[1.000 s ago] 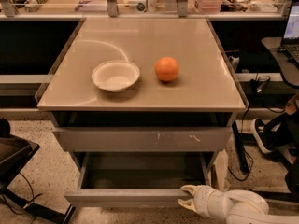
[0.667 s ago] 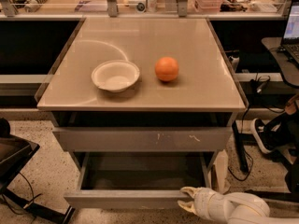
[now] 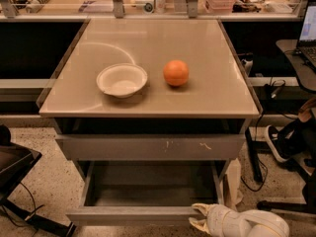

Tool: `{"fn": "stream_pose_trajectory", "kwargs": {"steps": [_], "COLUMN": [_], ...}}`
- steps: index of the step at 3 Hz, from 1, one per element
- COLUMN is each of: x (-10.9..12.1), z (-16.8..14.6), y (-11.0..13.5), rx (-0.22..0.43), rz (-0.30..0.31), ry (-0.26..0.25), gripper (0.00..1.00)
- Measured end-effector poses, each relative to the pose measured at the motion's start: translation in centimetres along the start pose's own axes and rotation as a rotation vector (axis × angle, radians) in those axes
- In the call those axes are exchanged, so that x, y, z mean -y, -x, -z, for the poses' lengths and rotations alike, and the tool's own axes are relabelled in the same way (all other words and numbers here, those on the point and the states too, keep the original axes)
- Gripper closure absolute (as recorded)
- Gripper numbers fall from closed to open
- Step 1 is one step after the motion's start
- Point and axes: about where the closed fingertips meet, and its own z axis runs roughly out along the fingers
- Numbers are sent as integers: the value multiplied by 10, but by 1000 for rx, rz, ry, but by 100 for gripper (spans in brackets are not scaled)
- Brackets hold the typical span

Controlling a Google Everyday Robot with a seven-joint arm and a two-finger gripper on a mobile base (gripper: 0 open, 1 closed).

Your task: Open middle drawer

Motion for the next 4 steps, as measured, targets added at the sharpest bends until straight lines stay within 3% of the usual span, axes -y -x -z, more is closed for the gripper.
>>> {"fn": "stream_pose_trajectory", "kwargs": {"steps": [1, 2, 3, 4], "x": [-24, -25, -47, -47], "z": [5, 7, 13, 15], "y": [3, 5, 8, 9], "rx": [17, 21, 38, 39], "rz": [10, 13, 20, 21], "ry": [25, 26, 48, 48], "gripper": [100, 100, 100, 100]}}
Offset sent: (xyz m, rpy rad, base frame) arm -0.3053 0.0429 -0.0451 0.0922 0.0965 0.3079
